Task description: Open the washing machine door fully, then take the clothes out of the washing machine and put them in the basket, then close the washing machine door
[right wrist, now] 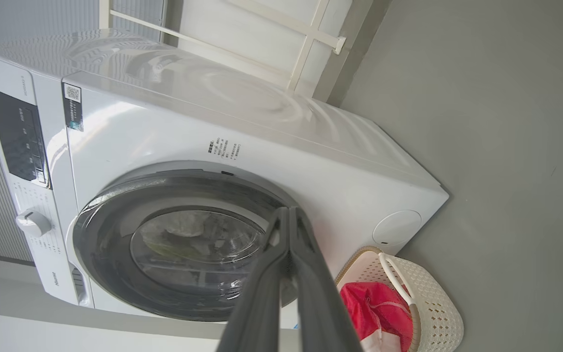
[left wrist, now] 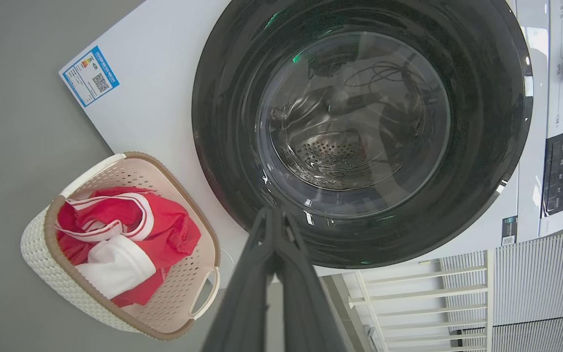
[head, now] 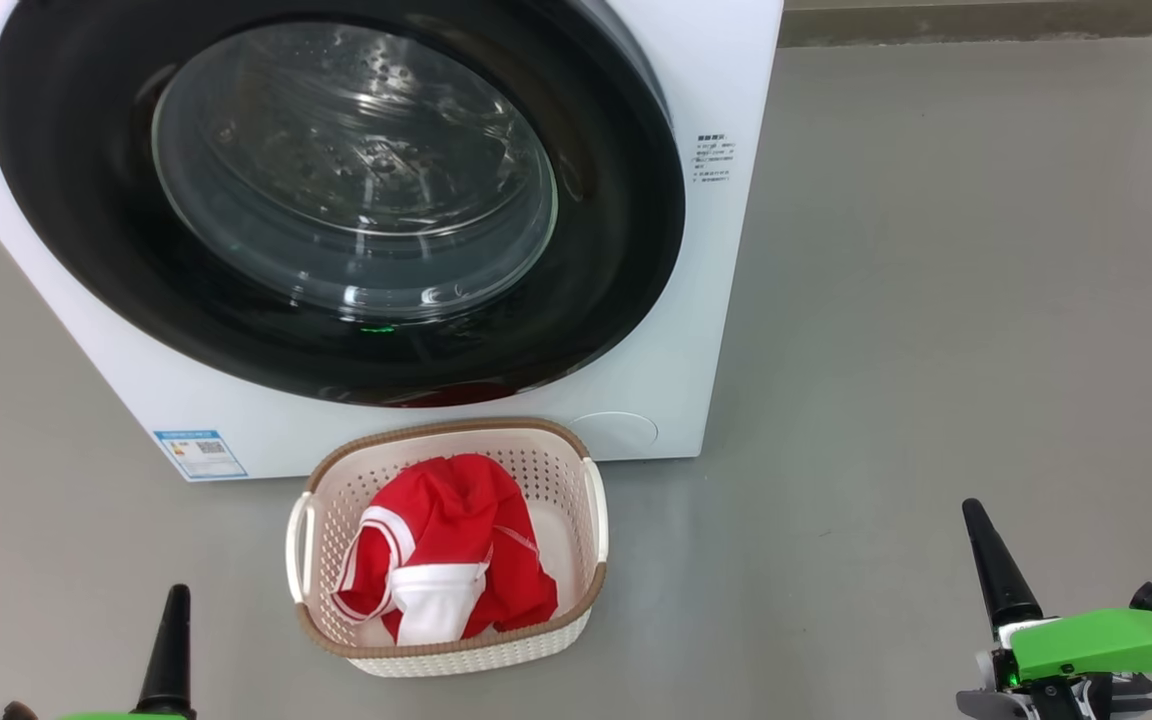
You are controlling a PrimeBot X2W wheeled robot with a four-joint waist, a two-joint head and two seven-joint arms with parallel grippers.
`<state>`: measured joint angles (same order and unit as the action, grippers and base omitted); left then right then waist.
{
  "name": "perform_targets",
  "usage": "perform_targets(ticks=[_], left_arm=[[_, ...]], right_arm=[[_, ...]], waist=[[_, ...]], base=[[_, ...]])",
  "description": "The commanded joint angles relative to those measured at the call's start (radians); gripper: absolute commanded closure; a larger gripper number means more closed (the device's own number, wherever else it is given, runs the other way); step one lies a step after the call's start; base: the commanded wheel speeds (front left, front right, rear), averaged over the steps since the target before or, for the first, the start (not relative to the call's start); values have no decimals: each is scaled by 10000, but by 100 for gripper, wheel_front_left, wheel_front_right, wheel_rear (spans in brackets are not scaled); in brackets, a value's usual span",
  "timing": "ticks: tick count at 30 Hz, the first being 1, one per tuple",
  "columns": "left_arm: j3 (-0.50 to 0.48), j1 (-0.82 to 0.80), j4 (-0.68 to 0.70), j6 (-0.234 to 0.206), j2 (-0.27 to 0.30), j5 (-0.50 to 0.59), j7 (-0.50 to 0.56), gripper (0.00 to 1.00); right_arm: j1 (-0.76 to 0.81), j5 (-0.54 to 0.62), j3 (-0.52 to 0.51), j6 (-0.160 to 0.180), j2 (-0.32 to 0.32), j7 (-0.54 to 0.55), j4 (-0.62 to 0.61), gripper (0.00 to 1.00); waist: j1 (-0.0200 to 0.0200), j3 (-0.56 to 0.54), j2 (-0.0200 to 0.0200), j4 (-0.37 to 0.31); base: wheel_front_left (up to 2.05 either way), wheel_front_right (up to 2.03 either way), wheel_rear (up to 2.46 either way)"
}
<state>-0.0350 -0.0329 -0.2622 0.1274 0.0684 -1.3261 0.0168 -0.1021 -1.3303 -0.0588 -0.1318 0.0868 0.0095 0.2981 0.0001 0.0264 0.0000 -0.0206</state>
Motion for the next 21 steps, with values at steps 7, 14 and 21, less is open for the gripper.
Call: perform_targets(ticks=[7,14,21], left_arm=[[-400,-517,182,27,87,-810,231,100],[-491,-588,178,28,27,-1469,436,100],[-582,-659,175,30,-34,-2128,642,100]], right_arm=[[-69,-789,-21,8,-37,250,-366,100],[-61,-1453,-142,9,-107,461,-421,100],[-54,-2116,-264,10,-177,673,-476,100]], waist=[[0,-55,0,49],[0,-111,0,99],[0,-167,0,148]], base=[[0,0,0],[0,0,0],[0,0,0]])
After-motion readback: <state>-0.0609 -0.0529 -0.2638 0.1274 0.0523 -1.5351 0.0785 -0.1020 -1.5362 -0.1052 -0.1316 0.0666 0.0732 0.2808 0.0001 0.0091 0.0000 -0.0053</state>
